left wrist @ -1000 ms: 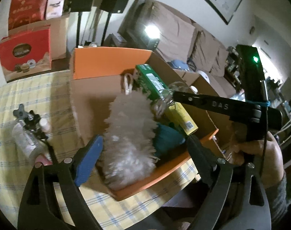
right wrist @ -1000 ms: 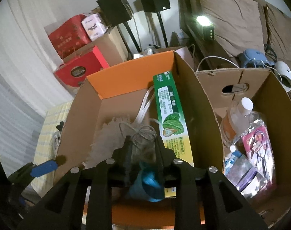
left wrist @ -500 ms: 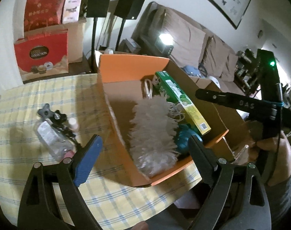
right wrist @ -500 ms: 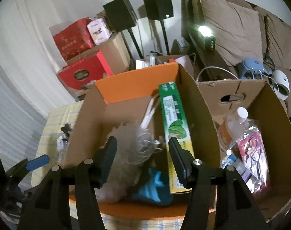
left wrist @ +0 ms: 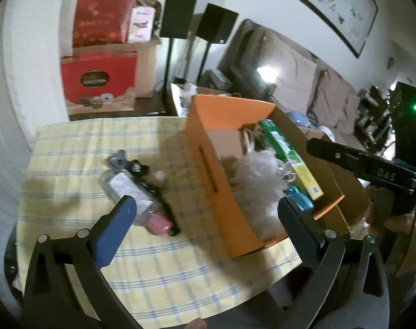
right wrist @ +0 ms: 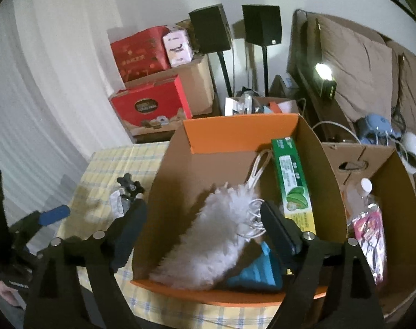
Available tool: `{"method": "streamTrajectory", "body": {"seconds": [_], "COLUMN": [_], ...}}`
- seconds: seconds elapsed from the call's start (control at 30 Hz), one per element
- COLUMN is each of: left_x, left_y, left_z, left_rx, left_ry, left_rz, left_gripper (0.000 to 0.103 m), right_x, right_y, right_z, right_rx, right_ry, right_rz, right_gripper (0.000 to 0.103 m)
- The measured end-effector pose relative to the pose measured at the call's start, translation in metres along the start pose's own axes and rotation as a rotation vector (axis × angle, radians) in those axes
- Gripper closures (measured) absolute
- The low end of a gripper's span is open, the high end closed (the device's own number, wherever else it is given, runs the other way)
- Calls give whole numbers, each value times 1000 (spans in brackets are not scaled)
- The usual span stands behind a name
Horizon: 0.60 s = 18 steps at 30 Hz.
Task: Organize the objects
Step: 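Move both grippers out of the box back toward the clear bottle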
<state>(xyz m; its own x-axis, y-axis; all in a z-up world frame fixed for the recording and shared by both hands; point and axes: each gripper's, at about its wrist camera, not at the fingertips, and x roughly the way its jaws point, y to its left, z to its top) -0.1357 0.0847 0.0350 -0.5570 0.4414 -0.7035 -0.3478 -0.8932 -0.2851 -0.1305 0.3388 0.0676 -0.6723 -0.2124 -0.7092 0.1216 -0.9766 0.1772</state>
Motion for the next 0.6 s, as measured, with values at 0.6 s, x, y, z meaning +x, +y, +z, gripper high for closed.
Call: {"method": "streamTrajectory", "body": {"seconds": [0.6], "left_x": [-35], "left_y": [52], "left_z": [6], "left_rx": [-52], "left_ry": [-59], "left_rz": [132], "left_gripper": [0], "right_x": [7], "right_y": [59], "right_z": [-10], "right_rx": [-114], "right_ry": [-29], "right_rz": [-40], "right_gripper": [2]}}
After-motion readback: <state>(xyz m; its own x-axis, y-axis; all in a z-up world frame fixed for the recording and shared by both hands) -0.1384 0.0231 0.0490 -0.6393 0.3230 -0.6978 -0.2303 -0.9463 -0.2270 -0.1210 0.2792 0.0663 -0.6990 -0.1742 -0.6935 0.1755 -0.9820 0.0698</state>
